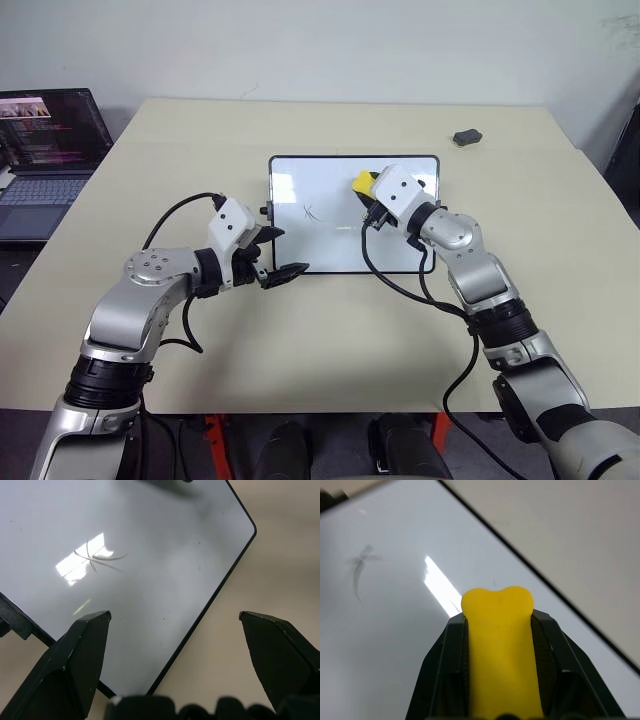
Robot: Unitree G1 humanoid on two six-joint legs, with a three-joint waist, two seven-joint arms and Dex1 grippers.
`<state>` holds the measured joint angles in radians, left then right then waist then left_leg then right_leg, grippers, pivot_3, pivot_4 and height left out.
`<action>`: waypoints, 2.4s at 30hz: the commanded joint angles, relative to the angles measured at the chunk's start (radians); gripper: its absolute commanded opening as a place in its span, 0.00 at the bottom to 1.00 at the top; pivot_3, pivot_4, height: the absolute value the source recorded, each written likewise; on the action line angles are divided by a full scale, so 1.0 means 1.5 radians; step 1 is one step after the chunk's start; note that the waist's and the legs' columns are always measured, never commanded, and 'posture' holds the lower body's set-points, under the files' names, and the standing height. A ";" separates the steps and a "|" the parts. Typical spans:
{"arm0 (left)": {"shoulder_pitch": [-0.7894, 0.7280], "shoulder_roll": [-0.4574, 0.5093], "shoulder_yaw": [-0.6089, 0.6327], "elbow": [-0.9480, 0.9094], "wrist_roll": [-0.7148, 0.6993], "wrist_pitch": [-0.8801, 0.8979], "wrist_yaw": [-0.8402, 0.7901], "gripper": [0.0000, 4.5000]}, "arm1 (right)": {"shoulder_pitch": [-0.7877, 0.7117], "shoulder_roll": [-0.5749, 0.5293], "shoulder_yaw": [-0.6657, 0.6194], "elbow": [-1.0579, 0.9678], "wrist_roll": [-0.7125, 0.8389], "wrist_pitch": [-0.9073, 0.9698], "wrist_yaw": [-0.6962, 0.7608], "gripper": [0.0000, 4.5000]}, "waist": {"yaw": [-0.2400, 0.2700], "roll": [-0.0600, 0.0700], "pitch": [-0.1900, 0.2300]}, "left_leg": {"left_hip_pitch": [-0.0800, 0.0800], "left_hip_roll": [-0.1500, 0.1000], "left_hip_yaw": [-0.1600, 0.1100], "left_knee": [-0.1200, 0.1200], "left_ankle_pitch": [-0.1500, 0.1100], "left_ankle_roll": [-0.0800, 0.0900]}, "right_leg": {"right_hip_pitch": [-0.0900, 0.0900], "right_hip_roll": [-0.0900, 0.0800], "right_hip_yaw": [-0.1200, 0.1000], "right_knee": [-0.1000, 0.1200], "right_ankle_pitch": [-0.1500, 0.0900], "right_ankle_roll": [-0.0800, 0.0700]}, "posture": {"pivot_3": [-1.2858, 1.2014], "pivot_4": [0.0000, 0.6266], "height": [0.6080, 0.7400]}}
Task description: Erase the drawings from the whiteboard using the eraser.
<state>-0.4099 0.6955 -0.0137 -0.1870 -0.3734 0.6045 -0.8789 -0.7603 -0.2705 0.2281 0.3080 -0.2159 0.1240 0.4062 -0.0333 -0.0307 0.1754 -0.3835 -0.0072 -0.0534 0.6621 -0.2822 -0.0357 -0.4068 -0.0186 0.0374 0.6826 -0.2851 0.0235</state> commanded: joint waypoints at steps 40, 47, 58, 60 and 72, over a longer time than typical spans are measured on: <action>0.029 -0.009 0.058 -0.049 0.000 0.028 0.106 1.00 | 0.117 -0.032 -0.014 -0.253 0.087 -0.061 0.094 0.28 | 0.000 0.000 0.000 | 0.000 0.000 -0.001 0.000 0.000 0.000 | 0.000 0.000 0.000 0.000 0.000 0.001 | 0.52 0.24 1.00; 0.022 -0.010 0.056 -0.040 0.002 0.030 0.126 1.00 | 0.019 0.019 0.023 -0.136 0.066 -0.116 0.087 0.28 | 0.001 0.000 0.000 | 0.000 0.000 -0.001 0.000 0.000 0.000 | 0.000 0.000 0.000 -0.001 0.000 0.001 | 0.52 0.24 1.00; -0.019 -0.004 0.040 -0.008 0.004 0.062 0.132 1.00 | -0.075 0.072 0.048 0.039 0.031 -0.187 0.069 0.28 | 0.000 0.000 0.000 | 0.000 0.000 0.000 0.000 0.000 0.000 | 0.000 0.000 0.000 -0.001 0.000 0.001 | 0.52 0.24 1.00; -0.024 0.001 0.040 0.002 0.004 0.072 0.127 1.00 | -0.090 0.080 0.047 0.061 0.025 -0.193 0.063 0.28 | 0.000 0.000 0.000 | 0.000 0.000 -0.001 0.000 0.000 0.000 | 0.000 0.000 0.000 -0.001 0.000 0.001 | 0.52 0.24 1.00; -0.025 0.008 0.026 0.017 0.004 0.082 0.100 1.00 | -0.241 0.144 0.065 0.374 -0.048 -0.190 0.000 0.28 | -0.009 0.000 0.000 | 0.000 0.000 0.000 0.000 0.000 0.000 | 0.000 0.000 0.000 -0.001 0.000 0.001 | 0.52 0.24 1.00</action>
<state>-0.4423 0.6968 0.0234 -0.1349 -0.3655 0.7314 -0.7148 -1.0971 -0.0626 0.3181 0.8451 -0.2778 -0.1590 0.4097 -0.0472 -0.0310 0.1754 -0.3836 -0.0069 -0.0537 0.6616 -0.2827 -0.0358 -0.4070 -0.0187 0.0373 0.6817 -0.2848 0.0246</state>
